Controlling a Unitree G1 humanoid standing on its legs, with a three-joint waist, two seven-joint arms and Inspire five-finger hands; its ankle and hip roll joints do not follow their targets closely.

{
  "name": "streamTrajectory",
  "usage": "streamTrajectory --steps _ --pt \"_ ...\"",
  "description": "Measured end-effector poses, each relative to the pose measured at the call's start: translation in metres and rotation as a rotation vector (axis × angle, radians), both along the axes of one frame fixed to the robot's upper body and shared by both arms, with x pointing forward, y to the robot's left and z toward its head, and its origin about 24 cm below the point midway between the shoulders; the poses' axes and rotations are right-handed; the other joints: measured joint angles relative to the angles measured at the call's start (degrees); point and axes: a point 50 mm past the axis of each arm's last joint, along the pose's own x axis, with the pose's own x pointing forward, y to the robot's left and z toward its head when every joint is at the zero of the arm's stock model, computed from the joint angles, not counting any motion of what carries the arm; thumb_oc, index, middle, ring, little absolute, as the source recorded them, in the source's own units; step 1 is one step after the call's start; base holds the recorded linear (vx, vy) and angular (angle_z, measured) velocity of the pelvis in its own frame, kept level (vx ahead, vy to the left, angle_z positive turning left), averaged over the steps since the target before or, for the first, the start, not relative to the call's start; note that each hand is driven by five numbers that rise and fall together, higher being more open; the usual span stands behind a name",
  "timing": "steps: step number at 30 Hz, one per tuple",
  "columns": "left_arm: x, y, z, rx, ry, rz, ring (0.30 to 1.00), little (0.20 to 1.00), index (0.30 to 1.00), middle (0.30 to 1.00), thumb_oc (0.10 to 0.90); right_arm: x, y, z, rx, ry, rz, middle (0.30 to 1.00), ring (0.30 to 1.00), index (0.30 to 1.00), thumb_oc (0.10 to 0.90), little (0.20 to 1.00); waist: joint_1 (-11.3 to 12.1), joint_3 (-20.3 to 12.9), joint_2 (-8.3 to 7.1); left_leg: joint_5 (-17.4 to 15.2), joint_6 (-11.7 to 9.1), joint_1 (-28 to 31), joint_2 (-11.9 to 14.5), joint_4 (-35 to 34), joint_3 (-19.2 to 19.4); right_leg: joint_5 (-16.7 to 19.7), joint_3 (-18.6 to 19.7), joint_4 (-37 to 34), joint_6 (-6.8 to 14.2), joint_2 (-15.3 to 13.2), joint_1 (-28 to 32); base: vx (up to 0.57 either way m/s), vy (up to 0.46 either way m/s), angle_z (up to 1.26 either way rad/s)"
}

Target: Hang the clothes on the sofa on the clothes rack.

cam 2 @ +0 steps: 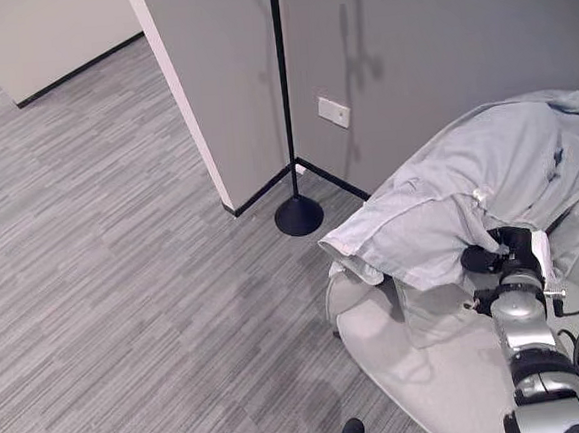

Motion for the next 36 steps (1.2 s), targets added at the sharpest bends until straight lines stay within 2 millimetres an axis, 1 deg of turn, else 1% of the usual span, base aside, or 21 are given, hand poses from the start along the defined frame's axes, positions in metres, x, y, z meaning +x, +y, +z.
streamTrajectory --steps 1,2,4,6,10,11,13,15,18,21,22,24,25,28,30,31,32,33,34,35,36 --pt "0.0 0.0 0.0 0.0 0.0 0.0 0.9 0.9 0.9 0.9 0.8 -0.001 0.0 -0.001 0.002 0.001 -0.002 0.3 0.3 0.3 0.4 0.3 -0.2 0.0 -0.13 0.0 0.0 0.1 0.0 0.0 0.1 0.0 0.1 0.0 0.0 0.0 0.0 0.0 0.0 0.0" --pt "0.003 -0.001 0.001 -0.005 -0.009 -0.004 0.9 0.9 0.9 0.9 0.8 -0.009 -0.002 -0.002 0.017 -0.017 -0.016 0.3 0.3 0.3 0.4 0.3 -0.6 0.1 -0.26 0.0 0.0 0.2 0.0 -0.2 0.1 0.2 0.1 0.0 -0.2 0.0 0.0 0.0 0.0 0.0" --pt "0.0 -0.001 0.0 -0.007 -0.002 -0.002 0.9 0.9 0.9 0.9 0.8 -0.011 0.0 -0.003 0.025 -0.03 -0.009 0.3 0.3 0.3 0.4 0.3 -1.1 0.2 -0.36 0.0 0.0 0.9 0.0 -0.6 0.4 0.2 0.5 0.0 -0.2 0.1 0.1 -0.02 0.024 -0.07" --pt "0.0 -0.001 0.0 -0.01 -0.003 -0.002 0.9 0.9 0.9 0.9 0.8 -0.019 0.003 0.004 0.04 -0.099 -0.008 0.3 0.3 0.3 0.4 0.3 -1.4 0.3 -0.45 0.0 0.0 1.2 -0.1 -0.8 0.6 0.2 0.7 0.0 -0.2 0.1 0.3 -0.02 0.018 -0.09" --pt "-0.003 -0.001 0.0 -0.01 0.0 -0.001 0.9 0.9 0.9 0.9 0.8 -0.023 0.004 0.02 0.027 -0.197 -0.014 0.3 0.3 0.3 0.4 0.3 -2.7 0.3 -0.74 0.0 0.0 2.1 -0.1 -0.9 1.2 0.2 1.4 0.0 -0.1 0.1 0.7 -0.02 0.016 -0.08" --pt "-0.003 -0.001 0.0 -0.012 -0.001 -0.001 0.9 0.9 0.9 0.9 0.8 -0.024 0.003 0.033 0.012 -0.263 -0.027 0.3 0.3 0.3 0.4 0.3 -2.9 0.3 -0.75 0.0 0.0 2.4 -0.1 -1.1 1.4 0.2 1.6 0.0 -0.1 0.1 0.8 -0.02 0.022 -0.06" --pt "-0.003 -0.002 0.0 -0.016 -0.004 -0.003 0.9 0.9 0.9 0.9 0.8 -0.024 0.001 0.044 -0.003 -0.32 -0.046 0.3 0.3 0.3 0.4 0.3 -3.1 0.3 -0.87 0.0 -0.1 2.9 -0.1 -1.3 1.8 0.1 2.0 0.0 0.1 0.2 0.9 -0.03 0.017 -0.11" --pt "-0.004 -0.001 0.0 -0.001 0.001 -0.035 0.9 0.9 0.9 0.9 0.8 -0.027 -0.003 0.062 -0.032 -0.421 -0.08 0.3 0.3 0.3 0.4 0.3 -3.2 -0.4 -1.28 -0.1 -0.1 3.0 -0.2 -1.7 2.0 0.1 2.2 0.0 0.1 0.3 0.7 -0.04 0.025 -0.07" --pt "-0.005 0.001 0.0 0.006 0.002 -0.032 0.9 0.9 0.9 0.9 0.8 -0.031 -0.004 0.082 -0.065 -0.526 -0.108 0.3 0.3 0.3 0.4 0.3 -3.1 -0.9 -1.79 -0.1 -0.1 3.2 -0.2 -1.7 2.4 0.2 2.6 0.0 0.2 0.3 0.6 -0.01 0.012 -0.06" --pt "-0.006 0.004 0.001 -0.004 -0.015 0.038 0.9 0.9 0.9 0.9 0.8 -0.033 -0.001 0.098 -0.099 -0.604 -0.112 0.3 0.3 0.3 0.4 0.3 -3.0 -1.2 -2.18 -0.1 -0.1 3.8 -0.2 -1.8 2.8 0.2 2.9 0.0 0.2 0.3 1.0 -0.02 0.01 -0.06" --pt "-0.006 0.004 0.002 -0.019 -0.038 0.101 0.9 0.9 0.9 0.9 0.8 -0.033 0.002 0.107 -0.127 -0.642 -0.102 0.3 0.3 0.3 0.4 0.3 -3.0 -1.5 -2.28 -0.1 -0.1 3.9 -0.3 -1.8 2.8 0.3 3.0 0.0 0.0 0.3 1.0 0.0 0.0 0.0" --pt "-0.001 0.003 0.004 -0.038 -0.071 0.15 0.9 0.9 0.9 0.9 0.8 -0.033 0.006 0.115 -0.138 -0.681 -0.092 0.3 0.3 0.3 0.4 0.3 -2.8 -1.6 -2.46 -0.1 -0.1 3.9 -0.3 -1.8 2.7 0.3 2.9 0.0 0.0 0.3 1.1 0.0 0.0 0.0" --pt "0.004 0.002 0.006 -0.061 -0.109 0.2 0.9 0.9 0.9 0.9 0.8 -0.032 0.009 0.123 -0.149 -0.724 -0.089 0.3 0.3 0.3 0.4 0.3 -2.8 -1.6 -2.59 -0.1 -0.1 4.0 -0.3 -1.8 2.6 0.3 2.9 0.0 0.0 0.3 1.3 0.0 0.0 0.0" --pt "0.019 -0.002 0.013 -0.108 -0.197 0.257 0.9 0.9 0.9 0.9 0.8 -0.027 0.014 0.148 -0.218 -0.804 -0.087 0.3 0.3 0.3 0.4 0.3 -2.3 -1.8 -3.09 -0.1 -0.1 4.4 -0.3 -1.8 2.3 0.4 2.7 0.0 0.0 0.3 1.9 -0.02 0.0 0.04" --pt "0.031 -0.004 0.02 -0.131 -0.264 0.282 0.9 0.9 0.9 0.9 0.8 -0.024 0.014 0.169 -0.276 -0.848 -0.073 0.3 0.3 0.3 0.4 0.3 -1.5 -1.9 -3.31 -0.1 -0.1 4.8 -0.3 -1.8 2.2 0.4 2.6 0.0 0.0 0.3 2.3 0.0 0.0 0.0" --pt "0.038 -0.005 0.025 -0.146 -0.309 0.297 0.9 0.9 0.9 0.9 0.8 -0.021 0.018 0.187 -0.329 -0.887 -0.056 0.3 0.3 0.3 0.4 0.3 -1.5 -2.1 -3.49 -0.1 -0.1 4.8 -0.3 -1.8 2.2 0.3 2.6 0.0 0.1 0.3 2.3 0.0 0.0 0.0" --pt "0.041 -0.006 0.027 -0.154 -0.327 0.306 0.9 0.9 0.9 0.9 0.8 -0.02 0.019 0.195 -0.353 -0.904 -0.048 0.3 0.3 0.3 0.4 0.3 -1.4 -2.2 -3.61 -0.1 -0.1 4.8 -0.3 -1.8 2.2 0.3 2.6 0.0 0.1 0.3 2.3 0.0 0.0 0.0" --pt "0.048 -0.008 0.034 -0.191 -0.385 0.339 0.9 0.9 0.9 0.9 0.8 -0.014 0.027 0.224 -0.408 -0.96 -0.009 0.3 0.3 0.3 0.4 0.3 -1.3 -2.1 -3.84 -0.2 -0.2 4.8 -0.2 -1.8 2.0 0.4 2.5 0.0 0.1 0.3 2.5 0.0 0.0 0.0" --pt "0.051 -0.01 0.036 -0.205 -0.405 0.345 0.9 0.9 0.9 0.9 0.8 -0.013 0.031 0.237 -0.433 -0.984 0.006 0.3 0.3 0.3 0.4 0.3 -1.3 -2.1 -3.84 -0.2 -0.2 4.8 -0.3 -1.8 2.0 0.5 2.5 0.0 0.1 0.3 2.6 -0.02 0.007 0.05" --pt "0.056 -0.012 0.042 -0.232 -0.448 0.362 0.9 0.9 0.9 0.9 0.8 -0.011 0.038 0.26 -0.48 -1.034 0.034 0.3 0.3 0.3 0.4 0.3 -1.2 -2.2 -4.02 -0.2 -0.2 5.0 -0.3 -1.7 1.8 0.5 2.3 0.0 0.1 0.3 2.9 -0.02 0.012 0.07" --pt "0.061 -0.012 0.046 -0.244 -0.483 0.368 0.9 0.9 0.9 0.9 0.8 -0.009 0.045 0.279 -0.515 -1.076 0.06 0.3 0.3 0.3 0.4 0.3 -0.9 -2.6 -4.74 -0.2 -0.2 5.0 -0.4 -1.6 1.6 0.5 2.1 0.0 0.1 0.3 3.1 -0.02 0.014 0.08"
